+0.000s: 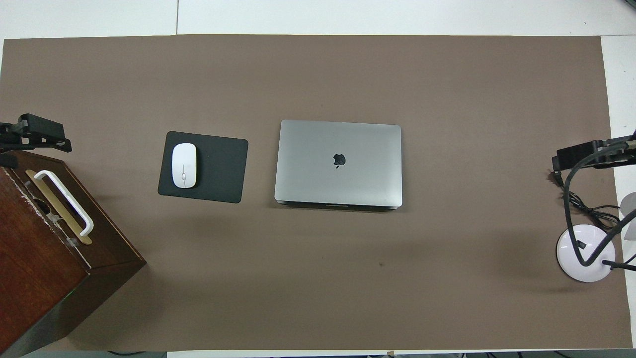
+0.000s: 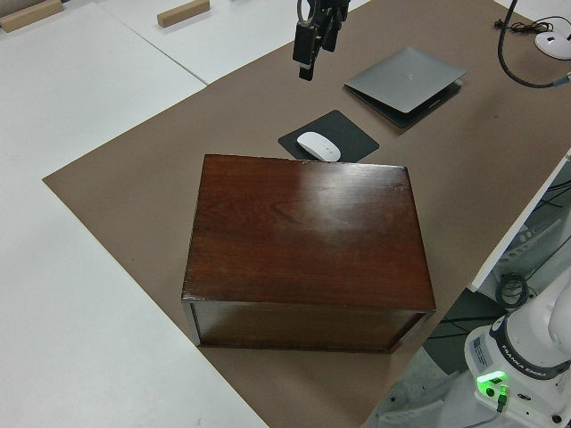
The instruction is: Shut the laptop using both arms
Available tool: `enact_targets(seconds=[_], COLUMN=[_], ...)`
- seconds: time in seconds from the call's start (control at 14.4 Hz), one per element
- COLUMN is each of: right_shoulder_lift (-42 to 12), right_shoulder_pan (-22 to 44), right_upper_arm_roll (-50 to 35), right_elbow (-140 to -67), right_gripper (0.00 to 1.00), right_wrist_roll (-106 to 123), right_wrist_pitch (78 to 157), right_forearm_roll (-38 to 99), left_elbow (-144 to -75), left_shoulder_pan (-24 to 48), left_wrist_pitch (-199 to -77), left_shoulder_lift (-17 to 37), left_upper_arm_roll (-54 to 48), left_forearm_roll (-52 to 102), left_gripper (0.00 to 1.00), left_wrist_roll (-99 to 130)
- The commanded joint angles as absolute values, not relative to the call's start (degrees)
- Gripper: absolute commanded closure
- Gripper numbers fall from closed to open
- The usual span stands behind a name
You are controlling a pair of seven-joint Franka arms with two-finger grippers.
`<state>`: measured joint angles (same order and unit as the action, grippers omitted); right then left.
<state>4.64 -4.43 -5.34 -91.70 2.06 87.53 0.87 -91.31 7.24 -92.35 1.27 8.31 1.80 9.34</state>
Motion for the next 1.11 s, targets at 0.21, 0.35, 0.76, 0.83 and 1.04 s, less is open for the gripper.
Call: enact_targets(seconds=[0.21, 0.35, 0.76, 0.83, 1.04], right_shoulder_lift=[6.06, 6.06, 5.98, 5.98, 5.98], right_shoulder_pan=[-5.19, -5.19, -5.27, -5.36, -5.36], right_upper_arm_roll=[-5.71, -5.71, -5.71, -5.71, -5.71], right_elbow=[-93.16, -93.16, -93.08, -93.08, -93.16], right_gripper=[0.0, 0.0, 0.0, 0.0, 0.0], right_wrist_roll=[3.16, 3.16, 3.16, 3.16, 3.16], right_wrist_pitch=[87.19, 87.19, 87.19, 87.19, 87.19], right_forearm_roll=[0.44, 0.44, 0.53, 0.44, 0.53], left_elbow=[-90.53, -90.44, -91.49, -91.49, -91.93], left_shoulder_pan=[7.12, 7.21, 7.29, 7.29, 7.29], left_wrist_pitch=[-93.34, -94.22, -96.68, -96.68, -96.86], left_shoulder_lift=[0.53, 0.53, 0.18, 0.18, 0.09], left_upper_arm_roll=[8.79, 8.79, 8.96, 9.05, 9.05], left_forearm_roll=[0.7, 0.79, 0.88, 0.88, 0.88], left_gripper=[0.0, 0.0, 0.0, 0.0, 0.0], left_wrist_roll=[5.98, 4.05, 3.78, 3.52, 1.58])
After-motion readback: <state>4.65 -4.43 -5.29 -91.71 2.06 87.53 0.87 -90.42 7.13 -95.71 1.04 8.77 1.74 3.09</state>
